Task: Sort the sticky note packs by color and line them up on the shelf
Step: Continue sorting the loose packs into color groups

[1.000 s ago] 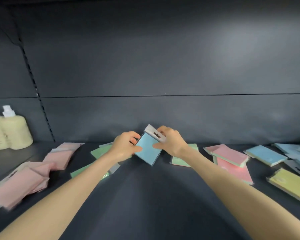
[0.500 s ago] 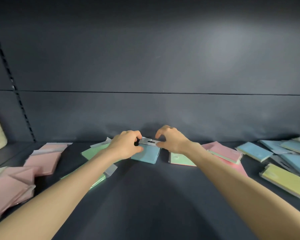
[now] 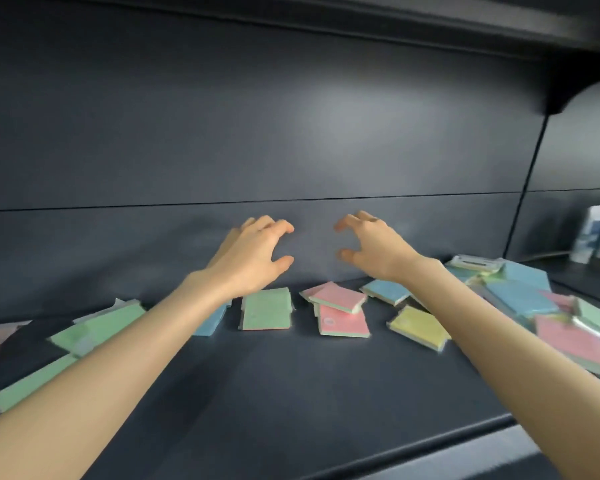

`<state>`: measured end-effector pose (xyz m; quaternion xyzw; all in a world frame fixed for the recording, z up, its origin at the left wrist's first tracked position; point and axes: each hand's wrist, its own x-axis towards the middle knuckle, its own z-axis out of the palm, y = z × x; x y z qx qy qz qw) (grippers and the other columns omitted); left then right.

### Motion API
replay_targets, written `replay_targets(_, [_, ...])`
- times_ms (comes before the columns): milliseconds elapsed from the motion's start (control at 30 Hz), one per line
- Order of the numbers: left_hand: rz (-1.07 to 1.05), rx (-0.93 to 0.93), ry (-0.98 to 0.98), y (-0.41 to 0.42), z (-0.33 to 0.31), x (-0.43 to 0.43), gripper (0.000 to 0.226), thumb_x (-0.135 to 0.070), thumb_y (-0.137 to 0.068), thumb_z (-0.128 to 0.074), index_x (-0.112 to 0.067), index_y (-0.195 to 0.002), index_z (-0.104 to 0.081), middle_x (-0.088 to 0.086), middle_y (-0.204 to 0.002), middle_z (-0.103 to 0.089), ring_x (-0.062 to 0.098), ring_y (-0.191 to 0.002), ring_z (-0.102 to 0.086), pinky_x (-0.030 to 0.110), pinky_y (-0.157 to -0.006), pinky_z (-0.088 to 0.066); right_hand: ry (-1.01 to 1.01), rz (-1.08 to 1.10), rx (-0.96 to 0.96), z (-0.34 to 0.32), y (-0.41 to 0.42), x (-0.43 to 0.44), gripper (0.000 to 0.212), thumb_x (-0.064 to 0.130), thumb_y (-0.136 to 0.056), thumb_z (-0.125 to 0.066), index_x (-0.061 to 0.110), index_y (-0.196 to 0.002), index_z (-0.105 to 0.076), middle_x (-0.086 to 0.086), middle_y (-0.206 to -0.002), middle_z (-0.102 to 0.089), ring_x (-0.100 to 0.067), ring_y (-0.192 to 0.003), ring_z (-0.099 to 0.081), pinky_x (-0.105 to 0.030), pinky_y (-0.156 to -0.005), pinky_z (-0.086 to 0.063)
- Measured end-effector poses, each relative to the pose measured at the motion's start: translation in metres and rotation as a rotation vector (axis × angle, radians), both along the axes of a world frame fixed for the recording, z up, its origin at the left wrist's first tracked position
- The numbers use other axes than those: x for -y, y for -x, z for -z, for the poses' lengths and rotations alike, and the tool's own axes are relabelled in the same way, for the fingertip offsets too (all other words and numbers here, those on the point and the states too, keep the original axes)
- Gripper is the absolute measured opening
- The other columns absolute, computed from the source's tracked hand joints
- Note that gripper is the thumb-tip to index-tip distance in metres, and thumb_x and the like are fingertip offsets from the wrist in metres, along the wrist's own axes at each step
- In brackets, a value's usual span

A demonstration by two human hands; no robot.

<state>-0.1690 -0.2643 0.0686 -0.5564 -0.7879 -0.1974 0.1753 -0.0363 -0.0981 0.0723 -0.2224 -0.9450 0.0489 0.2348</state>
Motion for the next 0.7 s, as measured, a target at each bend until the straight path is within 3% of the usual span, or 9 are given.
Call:
replay_targets(267, [0.099,0.003,0.03,-0.111,0.008,-0.069,0.049,-0.036,-0.093,-0.052,-0.023,-0.137,-0.039,-0.002,-0.133,-0.046,0.02,-0.124,-0.038,0.033,-0.099,-0.033,0.005,0.139,0.038,0.013,-0.136,-0.059,0.048,0.028,-0.089,-0.059,0.016,-0.134,-0.045,-0.006,-0.134,-0.043,-0.029,-0.121,-0.044,-0.037,-0.095,-0.042])
replay_targets(467, [0.095,0.102,0.056,-0.204,0.029,-0.122,0.047,-0.038,-0.091,-0.054,-0.023,-0.134,-0.043,-0.002,-0.131,-0.049,0.019,-0.122,-0.041,0.034,-0.097,-0.036,0.058,0.145,0.092,0.029,-0.229,-0.108,0.046,0.028,-0.09,-0.059,0.018,-0.133,-0.046,-0.006,-0.132,-0.045,-0.028,-0.119,-0.045,-0.038,-0.097,-0.041])
replay_targets(700, [0.108,0.258,0.158,-0.263,0.05,-0.158,0.05,-0.043,-0.09,-0.056,-0.023,-0.134,-0.044,-0.003,-0.134,-0.046,0.017,-0.126,-0.04,0.034,-0.099,-0.037,0.144,0.099,0.102,0.04,-0.284,-0.15,0.045,0.027,-0.089,-0.061,0.017,-0.131,-0.048,-0.004,-0.137,-0.044,-0.022,-0.121,-0.045,-0.03,-0.093,-0.038])
